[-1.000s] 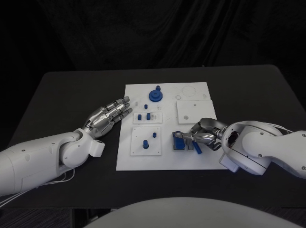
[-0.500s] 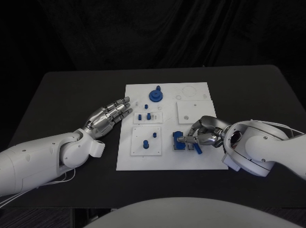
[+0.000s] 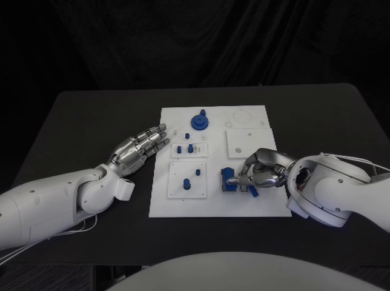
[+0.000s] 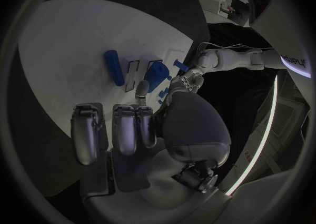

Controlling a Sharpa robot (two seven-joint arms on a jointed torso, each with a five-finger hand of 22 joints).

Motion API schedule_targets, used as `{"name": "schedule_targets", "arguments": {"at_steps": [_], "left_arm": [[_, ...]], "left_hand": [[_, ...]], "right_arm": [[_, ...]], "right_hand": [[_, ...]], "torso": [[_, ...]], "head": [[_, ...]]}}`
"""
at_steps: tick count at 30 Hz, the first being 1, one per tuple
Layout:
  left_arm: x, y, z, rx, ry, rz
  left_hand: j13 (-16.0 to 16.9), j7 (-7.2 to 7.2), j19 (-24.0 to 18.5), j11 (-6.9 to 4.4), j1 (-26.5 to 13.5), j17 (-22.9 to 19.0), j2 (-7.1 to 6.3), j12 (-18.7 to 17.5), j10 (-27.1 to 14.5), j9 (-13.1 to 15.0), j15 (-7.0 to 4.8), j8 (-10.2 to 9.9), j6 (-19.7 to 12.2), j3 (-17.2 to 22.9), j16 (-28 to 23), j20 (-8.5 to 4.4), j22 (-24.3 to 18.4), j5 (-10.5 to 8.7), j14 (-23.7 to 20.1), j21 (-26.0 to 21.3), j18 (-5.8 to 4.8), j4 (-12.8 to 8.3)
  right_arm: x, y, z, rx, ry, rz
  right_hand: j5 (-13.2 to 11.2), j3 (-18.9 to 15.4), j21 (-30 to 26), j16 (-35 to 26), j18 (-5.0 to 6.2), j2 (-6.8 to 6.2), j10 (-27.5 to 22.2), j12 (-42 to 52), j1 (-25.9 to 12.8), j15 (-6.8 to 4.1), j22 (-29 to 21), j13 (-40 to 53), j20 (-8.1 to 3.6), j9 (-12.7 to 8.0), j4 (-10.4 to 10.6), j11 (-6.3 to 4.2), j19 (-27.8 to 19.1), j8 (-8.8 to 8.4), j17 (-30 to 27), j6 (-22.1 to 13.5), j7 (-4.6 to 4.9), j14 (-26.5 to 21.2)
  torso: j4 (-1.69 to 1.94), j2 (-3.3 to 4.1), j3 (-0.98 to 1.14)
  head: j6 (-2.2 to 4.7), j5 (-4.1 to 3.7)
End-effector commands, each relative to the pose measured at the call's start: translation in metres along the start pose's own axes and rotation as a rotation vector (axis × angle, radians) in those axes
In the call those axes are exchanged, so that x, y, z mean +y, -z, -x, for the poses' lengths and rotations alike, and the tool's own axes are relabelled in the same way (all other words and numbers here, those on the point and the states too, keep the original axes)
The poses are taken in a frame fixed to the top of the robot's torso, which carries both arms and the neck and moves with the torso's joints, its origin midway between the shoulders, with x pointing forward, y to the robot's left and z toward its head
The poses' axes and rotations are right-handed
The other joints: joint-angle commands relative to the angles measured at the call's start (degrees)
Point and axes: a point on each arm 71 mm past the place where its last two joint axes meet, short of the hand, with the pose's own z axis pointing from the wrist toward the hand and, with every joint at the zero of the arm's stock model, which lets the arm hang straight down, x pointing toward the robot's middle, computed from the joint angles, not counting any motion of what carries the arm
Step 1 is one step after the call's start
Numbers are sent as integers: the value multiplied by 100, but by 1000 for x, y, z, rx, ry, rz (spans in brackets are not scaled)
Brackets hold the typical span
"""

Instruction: Assemble the parts on the task board

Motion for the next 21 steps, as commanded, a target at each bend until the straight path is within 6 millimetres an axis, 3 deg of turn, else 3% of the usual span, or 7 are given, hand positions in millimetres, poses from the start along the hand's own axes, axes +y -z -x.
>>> {"name": "schedule_targets", "arguments": {"at_steps": [1,6,10,21], "left_arm": [[3,2,0,2,7,8],[3,2,0,1,6,9],[3,2,0,1,6,9],[4,2,0,3,8,13]], "left_hand": [[7,21,11,-5,-75,-8,0,30,12,4,22,22,10,60,-21,45,-5,24,8,21,66,-5],[7,21,11,-5,-75,-8,0,30,12,4,22,22,10,60,-21,45,-5,24,8,21,66,-5],[7,21,11,-5,-75,-8,0,30,12,4,22,22,10,60,-21,45,-5,24,8,21,66,-5],[7,21,11,-5,-75,-8,0,30,12,4,22,22,10,60,-21,45,-5,24,8,21,66,-5]], "right_arm": [[1,1,-2,8,30,31],[0,2,-2,15,32,33],[-1,4,-5,29,35,27],[-3,2,-8,33,31,18]], "right_hand": [[-26,5,15,17,-84,-15,595,15,-136,-53,1498,1509,-60,13,18,-43,581,33,1510,-26,-17,601],[-29,-2,20,17,-85,-108,595,15,-214,-66,1500,1509,-73,26,20,-56,584,50,1510,-27,-29,601],[-27,20,17,17,-84,-103,595,15,-189,-70,1499,1509,-77,31,11,-59,583,57,1510,-27,-34,601],[-27,154,18,17,-85,90,595,15,29,-86,1499,1509,-95,62,-5,-77,583,114,1510,-13,-53,601]], "torso": [[2,3,-3],[3,5,-4],[8,6,-4],[0,4,-2]], "head": [[-1,14],[-1,19],[-1,26],[-1,38]]}}
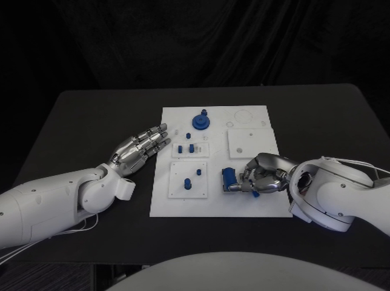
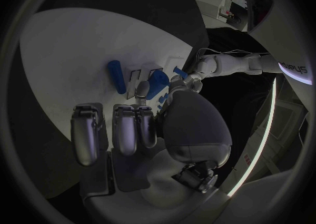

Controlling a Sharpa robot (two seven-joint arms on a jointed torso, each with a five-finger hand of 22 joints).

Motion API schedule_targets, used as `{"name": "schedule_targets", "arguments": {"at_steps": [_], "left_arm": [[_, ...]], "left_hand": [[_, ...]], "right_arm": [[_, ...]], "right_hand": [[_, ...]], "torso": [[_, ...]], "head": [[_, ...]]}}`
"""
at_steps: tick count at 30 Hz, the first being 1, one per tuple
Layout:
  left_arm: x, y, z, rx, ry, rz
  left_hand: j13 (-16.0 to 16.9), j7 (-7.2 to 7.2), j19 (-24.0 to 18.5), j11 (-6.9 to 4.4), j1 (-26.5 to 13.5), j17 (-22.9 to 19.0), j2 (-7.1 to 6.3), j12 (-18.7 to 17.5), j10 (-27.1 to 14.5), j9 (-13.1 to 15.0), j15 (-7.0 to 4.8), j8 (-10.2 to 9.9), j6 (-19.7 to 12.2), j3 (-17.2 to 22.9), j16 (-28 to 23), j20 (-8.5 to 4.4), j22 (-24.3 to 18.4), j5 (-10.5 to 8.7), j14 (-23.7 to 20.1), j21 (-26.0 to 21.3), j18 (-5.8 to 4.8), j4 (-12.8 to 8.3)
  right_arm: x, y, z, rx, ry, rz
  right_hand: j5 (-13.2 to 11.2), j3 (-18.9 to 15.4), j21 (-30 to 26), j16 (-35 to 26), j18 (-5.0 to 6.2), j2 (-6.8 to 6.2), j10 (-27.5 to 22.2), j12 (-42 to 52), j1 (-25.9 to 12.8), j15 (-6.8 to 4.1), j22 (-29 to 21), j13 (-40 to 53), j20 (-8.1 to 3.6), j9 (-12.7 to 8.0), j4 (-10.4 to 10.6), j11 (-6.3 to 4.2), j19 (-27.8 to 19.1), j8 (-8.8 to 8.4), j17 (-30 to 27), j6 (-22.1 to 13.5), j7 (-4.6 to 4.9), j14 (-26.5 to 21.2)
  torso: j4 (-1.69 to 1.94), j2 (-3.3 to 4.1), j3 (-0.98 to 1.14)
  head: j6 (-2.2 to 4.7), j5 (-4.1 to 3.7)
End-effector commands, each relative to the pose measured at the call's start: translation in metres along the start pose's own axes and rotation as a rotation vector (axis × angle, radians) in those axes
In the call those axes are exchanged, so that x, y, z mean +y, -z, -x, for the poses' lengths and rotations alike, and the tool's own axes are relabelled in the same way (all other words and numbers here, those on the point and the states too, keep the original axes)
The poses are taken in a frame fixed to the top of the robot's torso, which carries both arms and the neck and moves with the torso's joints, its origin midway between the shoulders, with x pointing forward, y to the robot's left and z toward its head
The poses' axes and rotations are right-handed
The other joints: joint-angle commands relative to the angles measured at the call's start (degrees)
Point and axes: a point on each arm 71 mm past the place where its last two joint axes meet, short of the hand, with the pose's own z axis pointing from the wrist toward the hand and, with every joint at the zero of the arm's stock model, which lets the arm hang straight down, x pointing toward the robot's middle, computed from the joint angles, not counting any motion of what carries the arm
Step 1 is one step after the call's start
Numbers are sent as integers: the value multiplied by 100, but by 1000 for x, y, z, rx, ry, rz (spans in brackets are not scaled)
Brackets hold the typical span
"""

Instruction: Assemble the parts on the task board

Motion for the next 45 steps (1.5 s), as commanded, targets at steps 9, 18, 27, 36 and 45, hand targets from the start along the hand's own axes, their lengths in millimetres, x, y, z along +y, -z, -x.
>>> {"name": "schedule_targets", "arguments": {"at_steps": [9,18,27,36,45], "left_arm": [[4,2,-1,3,7,17],[5,1,-1,5,9,21],[5,1,-2,11,13,23],[6,1,-2,12,14,24],[6,1,-3,14,16,21]], "left_hand": [[8,20,7,-1,-83,-5,3,35,12,6,23,26,19,31,-21,50,-6,24,8,3,65,1],[8,20,7,-1,-83,-5,3,35,12,6,23,26,19,31,-21,50,-6,24,8,3,65,1],[8,14,6,4,-90,-5,1,42,12,5,18,27,18,37,-21,48,-7,23,8,2,67,-1],[8,14,6,4,-90,-5,1,42,12,5,18,27,18,37,-21,48,-7,23,8,2,67,-1],[8,6,7,13,-94,-5,2,43,12,4,18,26,12,43,-21,47,-7,24,8,3,68,-3]], "right_arm": [[-1,-5,0,-22,-2,9],[1,-8,0,-26,-1,14],[8,-11,-10,17,13,25],[8,-11,-16,74,38,35],[7,-3,-13,46,14,64]], "right_hand": [[-28,55,17,17,-84,283,596,15,89,-61,1500,1509,-64,29,-14,-50,582,84,1510,38,-54,595],[-18,62,22,17,-86,530,596,15,279,-74,1502,1509,-76,35,-67,-67,585,118,1510,67,-74,595],[1,30,10,17,-82,588,596,15,542,-76,1497,1509,-78,35,-159,-69,578,133,1510,56,-74,595],[27,32,-58,17,-61,595,596,15,1400,-60,1470,1509,-64,15,-656,-49,535,131,1510,-41,-52,595],[-32,-207,-74,17,-57,409,596,15,1332,-41,1464,1509,-53,72,-621,-22,525,217,1510,-86,-17,595]], "torso": [[-3,-3,3],[-1,4,2],[-5,0,5],[-1,1,2],[0,4,4]], "head": [[-1,27],[-1,15],[-1,11],[-1,33],[-1,50]]}}
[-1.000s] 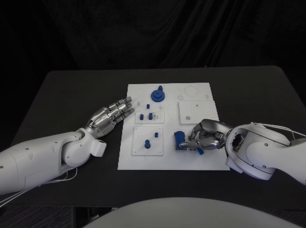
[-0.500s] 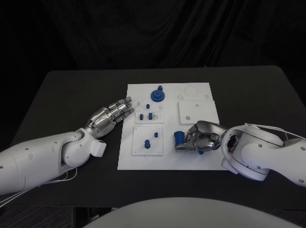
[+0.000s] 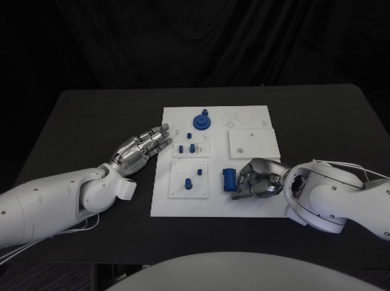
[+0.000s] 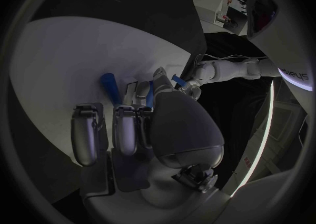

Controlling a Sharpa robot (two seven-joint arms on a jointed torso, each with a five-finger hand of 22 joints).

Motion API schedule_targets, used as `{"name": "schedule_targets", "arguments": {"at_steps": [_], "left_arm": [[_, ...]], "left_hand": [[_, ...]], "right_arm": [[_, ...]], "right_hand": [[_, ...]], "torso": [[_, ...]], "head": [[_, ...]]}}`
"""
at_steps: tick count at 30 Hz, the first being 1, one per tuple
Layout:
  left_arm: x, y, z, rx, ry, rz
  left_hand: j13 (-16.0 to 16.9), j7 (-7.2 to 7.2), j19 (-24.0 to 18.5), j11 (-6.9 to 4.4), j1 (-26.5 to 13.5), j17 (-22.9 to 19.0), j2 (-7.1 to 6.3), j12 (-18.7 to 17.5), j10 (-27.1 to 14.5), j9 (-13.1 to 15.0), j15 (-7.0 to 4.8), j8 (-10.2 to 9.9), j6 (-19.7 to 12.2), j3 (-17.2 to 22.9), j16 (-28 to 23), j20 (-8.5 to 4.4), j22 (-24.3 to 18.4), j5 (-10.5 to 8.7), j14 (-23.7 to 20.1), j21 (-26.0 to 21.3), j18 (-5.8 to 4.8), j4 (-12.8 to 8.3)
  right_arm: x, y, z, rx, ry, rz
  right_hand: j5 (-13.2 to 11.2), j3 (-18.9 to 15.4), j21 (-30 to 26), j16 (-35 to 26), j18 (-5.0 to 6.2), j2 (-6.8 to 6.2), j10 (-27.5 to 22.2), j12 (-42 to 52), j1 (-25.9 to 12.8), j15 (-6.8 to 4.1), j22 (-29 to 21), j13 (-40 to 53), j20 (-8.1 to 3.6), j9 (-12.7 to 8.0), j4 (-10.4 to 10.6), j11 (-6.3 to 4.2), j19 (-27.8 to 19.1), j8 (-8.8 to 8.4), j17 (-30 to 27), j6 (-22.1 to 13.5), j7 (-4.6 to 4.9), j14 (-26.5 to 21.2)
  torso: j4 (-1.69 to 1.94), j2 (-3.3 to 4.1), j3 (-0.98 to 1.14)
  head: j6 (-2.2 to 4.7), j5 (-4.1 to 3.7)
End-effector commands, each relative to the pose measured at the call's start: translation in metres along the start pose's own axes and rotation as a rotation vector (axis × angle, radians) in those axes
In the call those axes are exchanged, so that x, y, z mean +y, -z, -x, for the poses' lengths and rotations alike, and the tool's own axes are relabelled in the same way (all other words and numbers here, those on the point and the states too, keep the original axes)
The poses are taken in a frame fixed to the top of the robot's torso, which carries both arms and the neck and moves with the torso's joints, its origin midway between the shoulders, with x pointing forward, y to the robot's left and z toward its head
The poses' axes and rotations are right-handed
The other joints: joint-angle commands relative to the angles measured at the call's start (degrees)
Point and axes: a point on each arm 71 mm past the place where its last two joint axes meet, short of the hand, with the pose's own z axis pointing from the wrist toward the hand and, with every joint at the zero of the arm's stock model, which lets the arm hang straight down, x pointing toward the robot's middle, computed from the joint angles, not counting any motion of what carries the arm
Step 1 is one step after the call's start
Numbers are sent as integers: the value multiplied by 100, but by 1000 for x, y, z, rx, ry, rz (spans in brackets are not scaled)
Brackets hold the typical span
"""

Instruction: Assemble the parts on the task board

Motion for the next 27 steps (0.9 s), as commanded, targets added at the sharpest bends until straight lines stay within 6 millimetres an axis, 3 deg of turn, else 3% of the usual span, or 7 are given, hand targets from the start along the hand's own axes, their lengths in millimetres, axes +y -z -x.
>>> {"name": "schedule_targets", "arguments": {"at_steps": [1,5,13,15,16,19,27], "left_arm": [[5,2,-2,7,9,19],[5,2,-1,4,8,18],[5,3,0,-1,6,19],[5,3,0,-2,5,20],[5,3,0,-2,5,20],[5,3,0,-2,5,20],[5,4,1,-6,3,22]], "left_hand": [[8,6,10,13,-48,-7,1,20,12,4,18,26,12,44,-21,45,-9,24,8,2,67,-3],[8,6,10,13,-48,-7,1,20,12,4,18,26,12,44,-21,45,-9,24,8,2,67,-3],[8,5,10,14,-50,-7,1,21,12,5,18,27,16,47,-21,45,-9,24,8,2,67,-5],[8,4,11,16,-51,-7,1,22,12,5,18,28,19,50,-21,45,-8,24,8,2,67,-6],[8,4,11,16,-51,-7,1,22,12,5,18,28,19,50,-21,45,-8,24,8,2,67,-6],[9,3,12,16,-52,-7,0,27,12,6,18,30,24,52,-21,46,-7,24,8,3,67,-8],[9,3,12,16,-53,-7,-1,28,12,6,18,30,26,52,-21,46,-6,24,8,3,67,-8]], "right_arm": [[2,6,0,-19,-12,43],[2,16,4,-65,-40,63],[-5,34,23,-139,-60,54],[-9,36,25,-134,-53,36],[-12,37,26,-127,-48,24],[-18,36,26,-102,-26,-11],[-30,35,21,-64,128,-97]], "right_hand": [[-29,-114,-27,17,-57,-145,597,15,-83,1,1462,1508,-12,31,57,19,526,49,1510,-54,-2,594],[-22,-174,-23,17,-58,-321,597,15,-605,1,1463,1508,-11,1,598,18,529,17,1510,-124,-2,594],[-4,-85,-1,17,-65,-300,597,15,-711,11,1472,1508,-2,-101,644,32,543,-79,1510,-154,13,594],[549,22,8,17,-67,-100,597,15,-681,25,1476,1508,11,-225,613,49,549,-186,1510,-167,30,594],[2271,170,7,17,-66,-7,597,15,-373,30,1475,1508,-34,-408,569,9,547,-384,1510,-222,53,594],[3466,592,14,17,-69,68,597,15,329,-24,1478,1508,-27,-633,287,-9,552,-550,1510,-171,-31,594],[3068,566,-15,17,-60,-149,597,15,251,27,1466,1508,11,-734,388,50,534,-566,1510,-132,35,594]], "torso": [[-2,2,0],[-2,-2,-1],[-10,-5,4],[-11,-4,6],[-11,-4,5],[-7,-11,1],[4,-30,-15]], "head": [[-1,19],[-1,21],[-1,24],[-1,25],[-1,24],[-1,19],[-1,-15]]}}
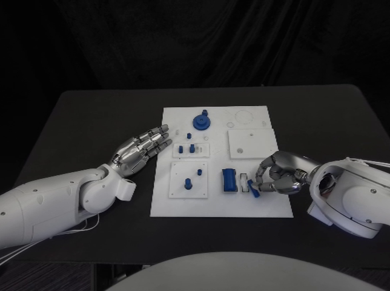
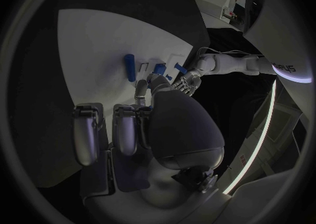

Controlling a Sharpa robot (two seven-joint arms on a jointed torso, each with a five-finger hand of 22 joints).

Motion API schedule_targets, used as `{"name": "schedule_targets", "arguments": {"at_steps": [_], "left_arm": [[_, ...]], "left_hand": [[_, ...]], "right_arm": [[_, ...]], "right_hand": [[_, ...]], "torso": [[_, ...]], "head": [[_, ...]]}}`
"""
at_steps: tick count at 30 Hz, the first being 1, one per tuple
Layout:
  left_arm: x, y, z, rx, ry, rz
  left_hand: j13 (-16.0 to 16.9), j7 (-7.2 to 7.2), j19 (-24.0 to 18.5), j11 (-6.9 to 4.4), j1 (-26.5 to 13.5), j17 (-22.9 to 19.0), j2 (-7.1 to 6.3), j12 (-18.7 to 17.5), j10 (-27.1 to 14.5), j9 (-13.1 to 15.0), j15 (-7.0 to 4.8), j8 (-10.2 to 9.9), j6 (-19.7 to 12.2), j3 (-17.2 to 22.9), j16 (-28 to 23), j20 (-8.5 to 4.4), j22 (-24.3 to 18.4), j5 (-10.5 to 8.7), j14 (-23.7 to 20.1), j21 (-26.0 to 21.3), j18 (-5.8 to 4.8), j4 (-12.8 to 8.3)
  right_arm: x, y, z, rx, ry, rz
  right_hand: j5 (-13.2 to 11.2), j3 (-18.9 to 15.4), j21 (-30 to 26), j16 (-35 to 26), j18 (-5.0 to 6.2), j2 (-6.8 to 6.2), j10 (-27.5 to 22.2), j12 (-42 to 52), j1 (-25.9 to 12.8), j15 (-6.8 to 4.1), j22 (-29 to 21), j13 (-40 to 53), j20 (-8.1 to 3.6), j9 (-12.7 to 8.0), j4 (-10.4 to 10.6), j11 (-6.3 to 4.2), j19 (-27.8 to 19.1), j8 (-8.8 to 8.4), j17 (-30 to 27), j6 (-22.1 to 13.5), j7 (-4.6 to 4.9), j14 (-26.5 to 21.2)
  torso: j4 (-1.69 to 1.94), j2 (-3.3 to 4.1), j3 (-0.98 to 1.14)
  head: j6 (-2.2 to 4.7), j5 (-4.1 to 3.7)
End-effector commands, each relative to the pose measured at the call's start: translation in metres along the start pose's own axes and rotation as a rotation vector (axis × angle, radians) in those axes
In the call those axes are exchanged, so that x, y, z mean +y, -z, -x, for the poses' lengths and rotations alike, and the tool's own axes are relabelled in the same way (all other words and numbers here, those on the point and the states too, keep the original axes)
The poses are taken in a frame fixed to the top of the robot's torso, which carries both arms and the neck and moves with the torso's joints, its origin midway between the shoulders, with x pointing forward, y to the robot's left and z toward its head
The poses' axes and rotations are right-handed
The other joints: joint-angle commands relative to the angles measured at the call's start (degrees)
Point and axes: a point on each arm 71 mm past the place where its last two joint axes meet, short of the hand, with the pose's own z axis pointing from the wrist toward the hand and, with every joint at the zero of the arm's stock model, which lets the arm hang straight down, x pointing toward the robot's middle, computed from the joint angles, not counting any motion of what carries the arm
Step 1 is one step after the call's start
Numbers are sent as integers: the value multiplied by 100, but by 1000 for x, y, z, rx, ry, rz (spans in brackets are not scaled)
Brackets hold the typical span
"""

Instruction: Assemble the parts on the task board

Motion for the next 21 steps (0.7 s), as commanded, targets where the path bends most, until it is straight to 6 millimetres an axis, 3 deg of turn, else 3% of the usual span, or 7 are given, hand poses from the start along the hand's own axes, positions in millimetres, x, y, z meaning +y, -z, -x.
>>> {"name": "schedule_targets", "arguments": {"at_steps": [1,6,9,13,14,18,21], "left_arm": [[4,2,0,-4,0,19],[4,3,0,-4,1,21],[4,3,0,-4,1,21],[4,2,0,-3,2,22],[4,2,0,-2,2,22],[4,2,0,-2,3,22],[5,2,0,-1,3,22]], "left_hand": [[9,3,1,16,-53,-6,-1,28,12,6,18,30,26,37,-21,57,3,24,8,-13,67,8],[9,3,1,16,-53,-6,-1,28,12,6,18,30,26,37,-21,57,3,24,8,-13,67,8],[9,3,1,16,-53,-6,-1,28,12,6,18,30,26,37,-21,57,3,24,8,-13,67,8],[9,3,1,16,-53,-6,-1,28,12,6,18,30,26,37,-21,57,3,24,8,-13,67,8],[9,3,1,16,-53,-6,-1,28,12,6,18,30,26,37,-21,57,3,24,8,-13,67,8],[9,3,1,16,-53,-6,-1,28,12,6,18,30,26,37,-21,57,3,24,8,-13,67,8],[9,3,1,16,-53,-6,-1,28,12,6,18,30,26,37,-21,57,3,24,8,-13,67,8]], "right_arm": [[-7,0,-5,32,136,-66],[-8,-3,-8,29,175,-88],[-8,-4,-9,27,182,-96],[-8,-5,-10,24,185,-103],[-8,-6,-10,22,184,-104],[-7,-7,-11,17,183,-108],[-6,-8,-11,14,182,-110]], "right_hand": [[-31,6,-17,17,-60,-60,597,15,-4,28,1467,1509,12,-3,30,50,533,24,1510,13,15,594],[-160,-37,-21,17,-59,-96,597,15,-93,35,1465,1509,23,1,117,56,530,66,1510,31,21,594],[-249,-55,-21,17,-59,-99,597,15,-135,38,1465,1509,27,3,165,58,530,83,1510,30,23,594],[-557,-115,-23,17,-58,-93,597,15,-241,44,1465,1509,34,11,247,64,530,131,1510,24,30,594],[-815,-177,-27,17,-57,-68,597,15,-376,52,1463,1509,40,20,263,73,527,163,1510,30,39,594],[-1335,-324,-20,17,-59,-13,597,15,-659,63,1466,1509,52,39,265,86,532,235,1510,27,51,594],[-1518,-393,-21,17,-59,10,597,15,-770,66,1466,1509,56,46,267,89,531,270,1510,17,55,594]], "torso": [[11,-10,-13],[-2,11,6],[1,19,6],[7,17,1],[7,18,1],[4,17,0],[9,20,-4]], "head": [[-1,-15],[-1,-26],[-1,-32],[-1,-24],[-1,-19],[-1,-20],[-1,-22]]}}
